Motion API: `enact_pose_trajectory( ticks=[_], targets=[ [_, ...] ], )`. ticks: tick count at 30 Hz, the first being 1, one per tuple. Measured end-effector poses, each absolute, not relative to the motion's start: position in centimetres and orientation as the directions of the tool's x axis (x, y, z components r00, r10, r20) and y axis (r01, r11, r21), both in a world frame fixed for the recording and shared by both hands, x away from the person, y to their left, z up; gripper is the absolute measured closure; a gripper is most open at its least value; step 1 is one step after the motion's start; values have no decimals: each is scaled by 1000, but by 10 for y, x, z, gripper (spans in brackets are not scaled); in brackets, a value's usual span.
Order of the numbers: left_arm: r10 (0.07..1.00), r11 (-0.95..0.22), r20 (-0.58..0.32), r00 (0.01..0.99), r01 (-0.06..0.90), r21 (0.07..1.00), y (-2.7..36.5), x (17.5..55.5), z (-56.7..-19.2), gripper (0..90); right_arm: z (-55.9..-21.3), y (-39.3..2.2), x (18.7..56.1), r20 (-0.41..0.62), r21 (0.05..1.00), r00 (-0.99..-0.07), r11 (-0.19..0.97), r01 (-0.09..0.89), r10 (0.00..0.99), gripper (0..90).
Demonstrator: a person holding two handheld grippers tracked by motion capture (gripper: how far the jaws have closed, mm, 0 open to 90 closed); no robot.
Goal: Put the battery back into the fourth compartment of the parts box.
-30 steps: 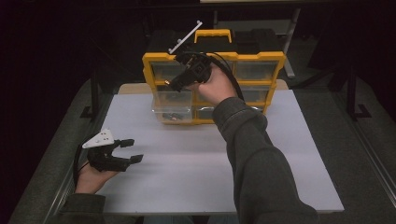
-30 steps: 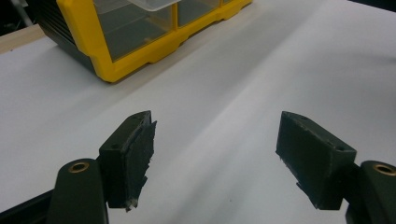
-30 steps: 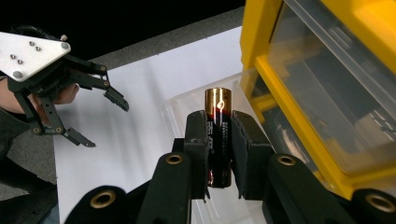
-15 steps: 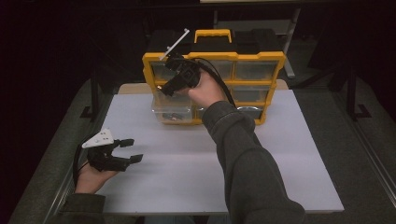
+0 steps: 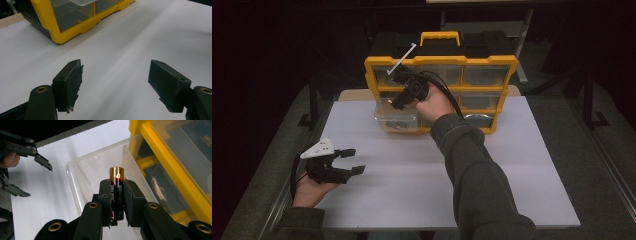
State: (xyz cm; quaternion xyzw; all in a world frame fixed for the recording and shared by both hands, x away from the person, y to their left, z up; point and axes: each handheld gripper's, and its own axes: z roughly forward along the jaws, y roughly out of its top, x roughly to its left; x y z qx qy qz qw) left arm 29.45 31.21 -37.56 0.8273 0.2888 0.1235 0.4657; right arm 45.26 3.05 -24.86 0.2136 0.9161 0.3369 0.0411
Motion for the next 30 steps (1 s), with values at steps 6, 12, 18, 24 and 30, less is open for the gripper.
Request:
enact_pose_trajectory(
  ticks=[6, 12, 18, 24, 30],
  targets=[
    [595, -389, -73, 800, 366, 845, 312, 294, -376, 269, -262, 28, 455, 78, 612, -896, 688, 389, 437, 744],
    [592, -404, -64, 804, 365, 839, 312, 294, -376, 268, -264, 24, 454, 97, 623, -891, 671, 401, 442, 752],
    [591, -395, -69, 804, 363, 844, 312, 295, -376, 267, -262, 19, 453, 117, 638, -890, 654, 407, 440, 753],
    [591, -401, -71, 804, 369, 839, 312, 296, -377, 260, -260, 17, 452, 166, 656, -889, 626, 423, 427, 758],
    [592, -401, -75, 802, 374, 836, 312, 296, -377, 257, -259, 13, 453, 181, 660, -887, 616, 430, 425, 825]
  ],
)
